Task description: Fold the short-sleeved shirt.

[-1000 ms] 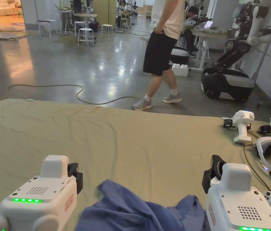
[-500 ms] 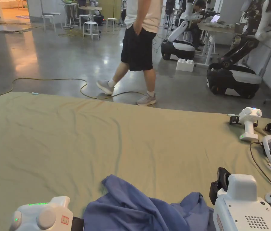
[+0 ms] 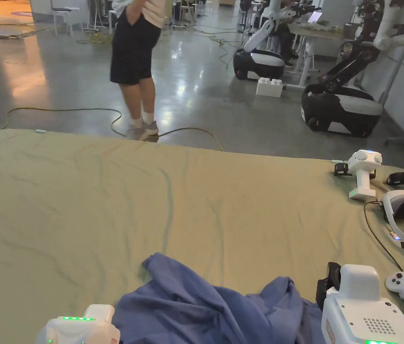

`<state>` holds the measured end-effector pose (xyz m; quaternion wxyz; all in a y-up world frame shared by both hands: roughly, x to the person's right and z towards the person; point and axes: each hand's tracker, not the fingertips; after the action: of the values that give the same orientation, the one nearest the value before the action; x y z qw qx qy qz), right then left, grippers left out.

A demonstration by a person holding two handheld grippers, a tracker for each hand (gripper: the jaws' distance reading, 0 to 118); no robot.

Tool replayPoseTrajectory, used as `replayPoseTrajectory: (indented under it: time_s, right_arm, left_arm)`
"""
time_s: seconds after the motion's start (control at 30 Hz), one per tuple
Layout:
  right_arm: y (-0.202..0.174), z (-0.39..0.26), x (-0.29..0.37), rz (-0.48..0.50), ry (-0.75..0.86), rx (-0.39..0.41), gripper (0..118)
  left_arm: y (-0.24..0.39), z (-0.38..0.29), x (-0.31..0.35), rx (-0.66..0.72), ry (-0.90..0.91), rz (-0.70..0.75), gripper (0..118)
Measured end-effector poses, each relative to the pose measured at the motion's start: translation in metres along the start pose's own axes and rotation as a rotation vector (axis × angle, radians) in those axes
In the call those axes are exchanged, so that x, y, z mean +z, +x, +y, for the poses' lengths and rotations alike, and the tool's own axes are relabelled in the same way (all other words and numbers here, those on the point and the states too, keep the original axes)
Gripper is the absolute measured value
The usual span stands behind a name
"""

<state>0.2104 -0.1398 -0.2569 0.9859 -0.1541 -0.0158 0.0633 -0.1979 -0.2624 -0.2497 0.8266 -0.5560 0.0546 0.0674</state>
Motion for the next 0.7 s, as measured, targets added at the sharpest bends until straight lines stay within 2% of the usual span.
replayPoseTrajectory:
  time_s: [0.07,0.1,0.13,0.17,0.2,0.23,0.27,0.43,0.53,0.57,0.6,0.67,0.7]
  right_arm:
    - [0.014,-0.001,-0.018,-0.034,-0.068,0.004,1]
    - [0.021,0.000,-0.027,-0.033,-0.108,0.002,5]
    - [0.031,-0.001,-0.039,-0.029,-0.148,-0.005,16]
    - [0.040,-0.002,-0.052,-0.015,-0.202,-0.018,40]
    - [0.047,-0.003,-0.063,0.007,-0.258,-0.031,55]
    - [0.057,-0.007,-0.077,0.031,-0.302,-0.044,64]
    - [0.063,-0.013,-0.090,0.053,-0.347,-0.040,65]
    - [0.072,-0.050,-0.144,0.074,-0.592,-0.004,65]
    - [0.065,-0.074,-0.162,0.140,-0.712,-0.040,64]
    - [0.062,-0.080,-0.166,0.161,-0.739,-0.049,60]
    - [0.059,-0.086,-0.167,0.170,-0.745,-0.055,51]
    - [0.054,-0.094,-0.164,0.172,-0.738,-0.064,10]
    - [0.052,-0.096,-0.161,0.175,-0.726,-0.077,8]
  left_arm:
    - [-0.003,-0.001,0.008,-0.005,0.021,-0.057,4]
    - [-0.005,-0.002,0.013,-0.004,0.026,-0.083,4]
    - [-0.006,-0.003,0.018,0.001,0.036,-0.094,4]
    - [-0.007,-0.004,0.025,0.002,0.058,-0.096,4]
    - [-0.008,-0.003,0.031,-0.005,0.078,-0.097,4]
    - [-0.010,-0.001,0.038,-0.009,0.100,-0.094,4]
    - [-0.012,-0.001,0.042,-0.008,0.112,-0.102,4]
    - [-0.021,0.001,0.055,0.028,0.141,-0.129,4]
    - [-0.021,0.002,0.053,0.013,0.136,-0.095,4]
    - [-0.021,0.001,0.053,0.010,0.133,-0.087,4]
    - [-0.020,-0.001,0.051,0.010,0.132,-0.086,4]
    - [-0.020,-0.005,0.049,0.013,0.123,-0.090,4]
    - [-0.020,-0.007,0.049,0.013,0.121,-0.092,4]
